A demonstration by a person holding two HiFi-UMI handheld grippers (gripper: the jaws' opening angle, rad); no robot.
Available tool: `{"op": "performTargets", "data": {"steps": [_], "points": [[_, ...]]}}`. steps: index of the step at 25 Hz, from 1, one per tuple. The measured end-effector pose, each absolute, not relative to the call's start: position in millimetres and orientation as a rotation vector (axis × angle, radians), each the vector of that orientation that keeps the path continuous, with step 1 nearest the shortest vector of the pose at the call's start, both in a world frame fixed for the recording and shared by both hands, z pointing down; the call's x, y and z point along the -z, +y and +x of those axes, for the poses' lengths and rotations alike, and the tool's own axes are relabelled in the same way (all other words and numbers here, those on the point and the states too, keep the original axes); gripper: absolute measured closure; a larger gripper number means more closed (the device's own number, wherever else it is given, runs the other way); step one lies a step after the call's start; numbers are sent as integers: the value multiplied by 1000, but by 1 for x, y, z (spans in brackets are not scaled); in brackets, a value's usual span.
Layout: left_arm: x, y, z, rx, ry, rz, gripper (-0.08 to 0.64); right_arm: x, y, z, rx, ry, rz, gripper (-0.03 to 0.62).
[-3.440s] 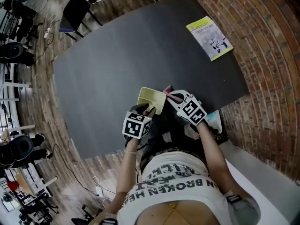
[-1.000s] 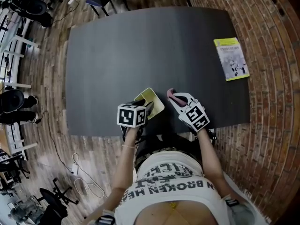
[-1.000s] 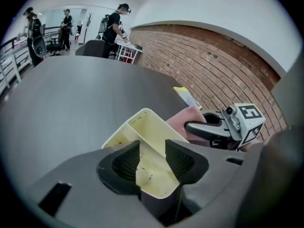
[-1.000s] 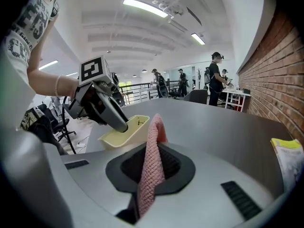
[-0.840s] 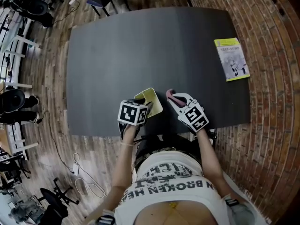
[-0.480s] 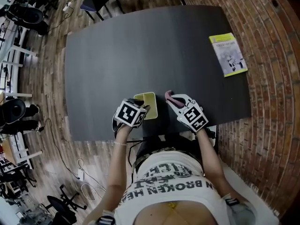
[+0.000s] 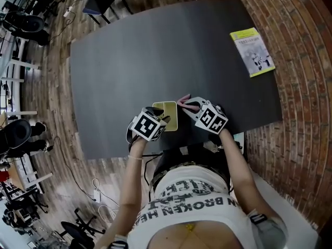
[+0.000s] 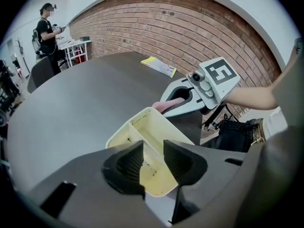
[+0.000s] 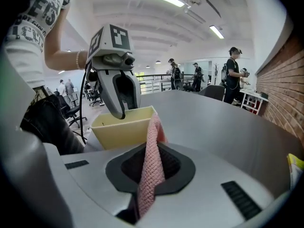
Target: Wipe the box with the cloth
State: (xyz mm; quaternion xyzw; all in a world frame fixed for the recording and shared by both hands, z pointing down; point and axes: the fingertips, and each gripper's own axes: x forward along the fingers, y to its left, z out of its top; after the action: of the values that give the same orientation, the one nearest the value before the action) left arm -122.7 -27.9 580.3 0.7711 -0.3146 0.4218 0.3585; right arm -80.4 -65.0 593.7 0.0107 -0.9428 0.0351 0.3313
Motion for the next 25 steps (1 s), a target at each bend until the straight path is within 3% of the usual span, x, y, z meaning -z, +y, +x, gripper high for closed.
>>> {"op": "performTargets", "data": {"steps": [16, 25], "points": [[-580, -29, -125, -1055, -834, 1999, 428, -610, -55, -101, 119, -2359, -161, 575], [-582, -30, -126, -1023, -870, 1972, 429, -606, -36, -97, 79, -2382, -135, 575]]}}
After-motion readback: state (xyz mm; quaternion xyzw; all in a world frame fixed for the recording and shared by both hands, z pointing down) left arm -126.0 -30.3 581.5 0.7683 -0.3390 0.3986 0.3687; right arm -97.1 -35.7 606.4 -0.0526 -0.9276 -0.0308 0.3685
